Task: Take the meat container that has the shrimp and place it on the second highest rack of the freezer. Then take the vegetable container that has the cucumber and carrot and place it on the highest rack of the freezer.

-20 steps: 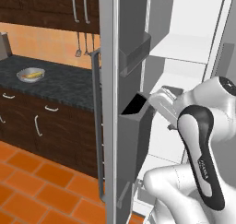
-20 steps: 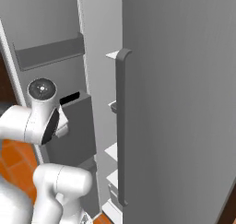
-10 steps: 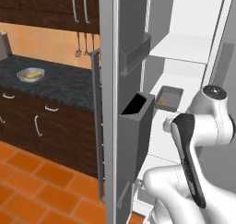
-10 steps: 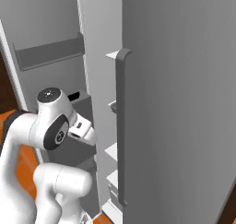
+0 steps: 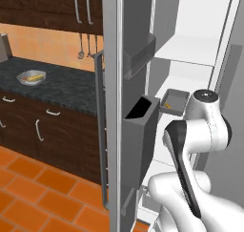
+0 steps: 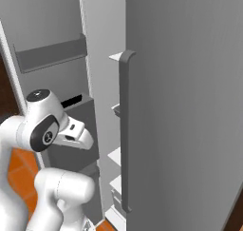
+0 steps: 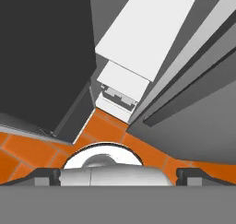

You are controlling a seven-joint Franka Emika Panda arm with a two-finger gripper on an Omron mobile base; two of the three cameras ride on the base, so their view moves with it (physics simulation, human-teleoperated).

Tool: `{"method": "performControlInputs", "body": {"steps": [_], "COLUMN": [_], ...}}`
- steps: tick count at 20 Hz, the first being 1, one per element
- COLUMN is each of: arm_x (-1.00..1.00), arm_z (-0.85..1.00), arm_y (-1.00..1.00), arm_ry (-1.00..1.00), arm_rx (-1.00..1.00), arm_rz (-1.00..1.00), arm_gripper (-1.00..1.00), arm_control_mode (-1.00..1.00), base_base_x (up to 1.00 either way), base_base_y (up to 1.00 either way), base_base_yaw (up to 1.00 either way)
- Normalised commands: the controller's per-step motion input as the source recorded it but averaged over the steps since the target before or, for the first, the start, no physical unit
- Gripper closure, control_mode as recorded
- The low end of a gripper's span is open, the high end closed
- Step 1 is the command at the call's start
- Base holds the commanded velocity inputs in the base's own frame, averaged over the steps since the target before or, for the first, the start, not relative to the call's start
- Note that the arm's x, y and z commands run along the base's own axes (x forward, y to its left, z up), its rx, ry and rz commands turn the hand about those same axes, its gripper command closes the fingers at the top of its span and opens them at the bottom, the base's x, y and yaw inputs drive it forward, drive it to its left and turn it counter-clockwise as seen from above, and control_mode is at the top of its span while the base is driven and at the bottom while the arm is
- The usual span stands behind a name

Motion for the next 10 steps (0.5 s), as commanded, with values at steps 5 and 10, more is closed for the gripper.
{"method": "performControlInputs", "body": {"steps": [5, 10], "arm_x": [-0.16, 0.0], "arm_z": [-0.04, -0.01], "arm_y": [0.0, 0.0], "arm_ry": [-0.07, 0.0], "arm_rx": [0.01, 0.0], "arm_rz": [0.0, 0.0], "arm_gripper": [-1.0, -1.0], "arm_control_mode": [-1.0, -1.0], "base_base_x": [0.0, 0.0], "base_base_y": [0.0, 0.0], "base_base_yaw": [0.0, 0.0]}}
